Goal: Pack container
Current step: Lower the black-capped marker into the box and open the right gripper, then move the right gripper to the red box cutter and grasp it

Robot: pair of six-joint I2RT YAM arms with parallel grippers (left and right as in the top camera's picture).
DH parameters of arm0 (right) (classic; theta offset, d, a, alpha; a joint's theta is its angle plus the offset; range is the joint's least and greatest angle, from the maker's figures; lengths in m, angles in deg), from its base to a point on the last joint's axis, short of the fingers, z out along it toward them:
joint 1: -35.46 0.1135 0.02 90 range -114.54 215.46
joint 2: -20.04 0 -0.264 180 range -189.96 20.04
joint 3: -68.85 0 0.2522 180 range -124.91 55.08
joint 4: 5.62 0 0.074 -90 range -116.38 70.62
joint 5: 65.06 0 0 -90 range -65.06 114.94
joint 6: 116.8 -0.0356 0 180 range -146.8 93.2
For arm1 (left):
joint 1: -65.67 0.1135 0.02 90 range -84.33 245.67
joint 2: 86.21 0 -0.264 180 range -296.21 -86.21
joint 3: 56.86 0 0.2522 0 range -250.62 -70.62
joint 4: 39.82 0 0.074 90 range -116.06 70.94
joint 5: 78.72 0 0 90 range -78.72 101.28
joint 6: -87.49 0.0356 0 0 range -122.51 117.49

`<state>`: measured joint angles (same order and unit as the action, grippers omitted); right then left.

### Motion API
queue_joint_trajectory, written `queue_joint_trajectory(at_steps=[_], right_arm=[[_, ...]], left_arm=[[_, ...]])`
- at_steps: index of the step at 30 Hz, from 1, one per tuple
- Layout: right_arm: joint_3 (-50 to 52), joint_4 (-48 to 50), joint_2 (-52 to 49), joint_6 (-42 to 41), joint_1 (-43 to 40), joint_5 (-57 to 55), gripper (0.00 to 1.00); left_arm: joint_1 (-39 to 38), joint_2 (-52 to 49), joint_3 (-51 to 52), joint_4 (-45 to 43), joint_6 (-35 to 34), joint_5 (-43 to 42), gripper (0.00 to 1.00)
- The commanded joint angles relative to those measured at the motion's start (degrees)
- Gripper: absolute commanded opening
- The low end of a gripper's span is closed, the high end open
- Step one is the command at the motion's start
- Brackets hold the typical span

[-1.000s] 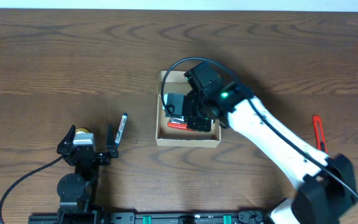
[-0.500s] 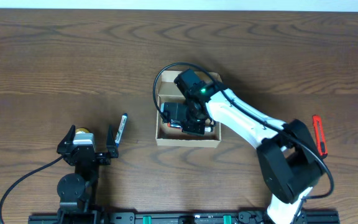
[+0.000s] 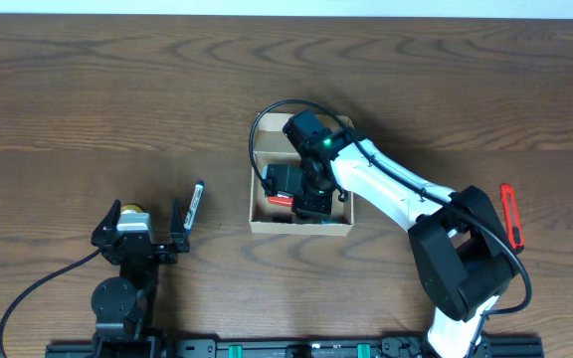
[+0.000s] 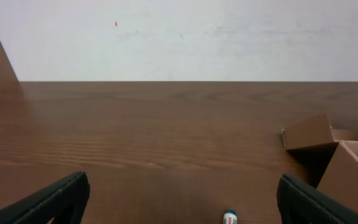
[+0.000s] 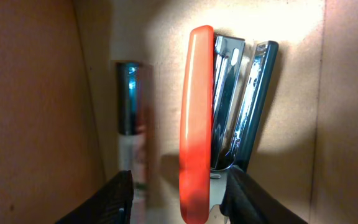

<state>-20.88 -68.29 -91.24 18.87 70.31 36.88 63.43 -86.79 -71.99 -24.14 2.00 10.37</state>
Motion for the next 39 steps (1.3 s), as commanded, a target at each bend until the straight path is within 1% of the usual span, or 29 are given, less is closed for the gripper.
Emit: queue_joint_trajectory(at_steps=[1, 8, 11, 14, 15, 17, 18, 19, 22, 24, 26, 29, 31, 35, 39], right_arm=[[-0.1, 0.0, 0.1, 0.3, -0.5, 0.1, 0.43], [-0.7, 0.1, 6.4, -0.4, -1.1, 0.1, 0.41], [-1.0, 1.0, 10.6, -4.4, -2.4, 0.1, 0.43], [-1.1, 2.4, 15.6, -12.5, -5.4, 0.1, 0.47], [-1.1, 2.6, 17.6, -17.0, -6.9, -0.2, 0.48], [-1.1, 2.3, 21.0, -26.9, -10.2, -2.3, 0.54], [-1.1, 1.6, 22.6, -32.2, -12.1, -4.0, 0.54], [-1.1, 0.4, 24.4, -37.2, -14.6, -6.1, 0.53], [-1.1, -4.9, 28.4, -45.1, -22.3, -11.6, 0.59], [-1.1, -9.7, 30.6, -49.0, -29.0, -16.1, 0.61], [-1.1, -13.2, 32.2, -49.7, -35.3, -18.6, 0.67], [-1.1, -16.6, 33.8, -49.5, -45.8, -18.4, 0.72], [-1.1, -18.1, 34.0, -47.2, -52.4, -17.7, 0.72], [-0.7, -19.9, 32.7, -41.4, -60.3, -17.1, 0.74], [0.1, -19.6, 30.5, -38.0, -63.6, -17.7, 0.75]], left_arm=[[0.3, 0.3, 1.1, 2.4, -0.2, -0.6, 0.95], [0.3, 0.3, 1.1, 2.4, -0.2, -0.6, 0.95], [0.3, 0.3, 1.1, 2.4, -0.2, -0.6, 0.95], [0.3, 0.3, 1.1, 2.4, -0.2, -0.6, 0.95], [0.3, 0.3, 1.1, 2.4, -0.2, -0.6, 0.95], [0.3, 0.3, 1.1, 2.4, -0.2, -0.6, 0.95], [0.3, 0.3, 1.1, 2.4, -0.2, -0.6, 0.95], [0.3, 0.3, 1.1, 2.4, -0.2, -0.6, 0.95], [0.3, 0.3, 1.1, 2.4, -0.2, -0.7, 0.95], [0.3, 0.3, 1.1, 2.4, -0.2, -0.7, 0.95], [0.3, 0.3, 1.1, 2.4, -0.2, -0.7, 0.95], [0.3, 0.3, 1.1, 2.4, -0.2, -0.6, 0.95], [0.3, 0.3, 1.1, 2.4, -0.2, -0.6, 0.95], [0.3, 0.3, 1.1, 2.4, -0.2, -0.6, 0.95], [0.3, 0.3, 1.1, 2.4, -0.2, -0.6, 0.95]])
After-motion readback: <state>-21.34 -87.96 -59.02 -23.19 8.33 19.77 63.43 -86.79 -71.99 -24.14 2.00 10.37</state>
